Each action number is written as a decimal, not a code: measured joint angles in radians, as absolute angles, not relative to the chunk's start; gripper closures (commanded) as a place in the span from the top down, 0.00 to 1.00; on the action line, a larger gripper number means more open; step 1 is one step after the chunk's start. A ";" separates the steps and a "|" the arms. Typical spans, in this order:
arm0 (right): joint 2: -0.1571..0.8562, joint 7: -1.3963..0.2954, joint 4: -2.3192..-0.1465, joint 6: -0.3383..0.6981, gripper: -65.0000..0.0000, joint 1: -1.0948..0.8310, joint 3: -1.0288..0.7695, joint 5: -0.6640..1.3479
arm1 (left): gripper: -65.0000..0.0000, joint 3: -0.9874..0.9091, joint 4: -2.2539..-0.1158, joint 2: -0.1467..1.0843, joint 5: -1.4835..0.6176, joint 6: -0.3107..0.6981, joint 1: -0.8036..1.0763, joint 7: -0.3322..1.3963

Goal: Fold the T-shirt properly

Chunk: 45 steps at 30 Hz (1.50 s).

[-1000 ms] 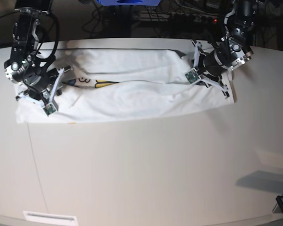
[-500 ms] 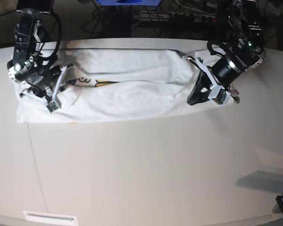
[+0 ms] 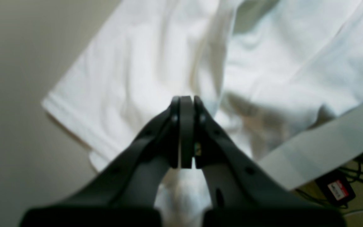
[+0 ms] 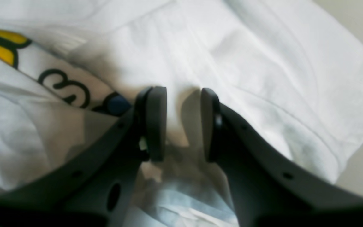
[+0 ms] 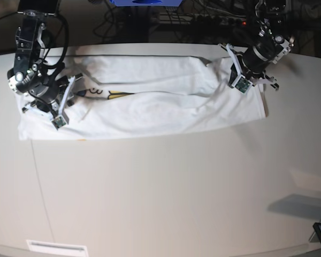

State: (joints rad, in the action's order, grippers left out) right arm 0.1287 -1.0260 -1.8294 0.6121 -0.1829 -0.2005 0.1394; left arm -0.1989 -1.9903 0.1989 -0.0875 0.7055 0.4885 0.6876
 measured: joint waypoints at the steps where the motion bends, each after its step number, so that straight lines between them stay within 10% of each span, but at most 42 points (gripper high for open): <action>1: 0.129 -1.026 -1.829 0.612 0.27 -0.183 -0.200 0.140 | 0.00 -0.212 -1.990 0.194 -0.084 0.707 0.488 0.691; 38: 0.140 -0.795 -1.969 0.617 0.27 -0.319 -0.118 0.156 | 0.00 -0.226 -1.960 0.350 0.130 0.708 0.396 0.684; 45: 0.135 -0.635 -1.911 0.610 0.02 -0.369 -0.128 0.136 | 0.00 -0.328 -1.933 0.239 0.130 0.708 0.392 0.682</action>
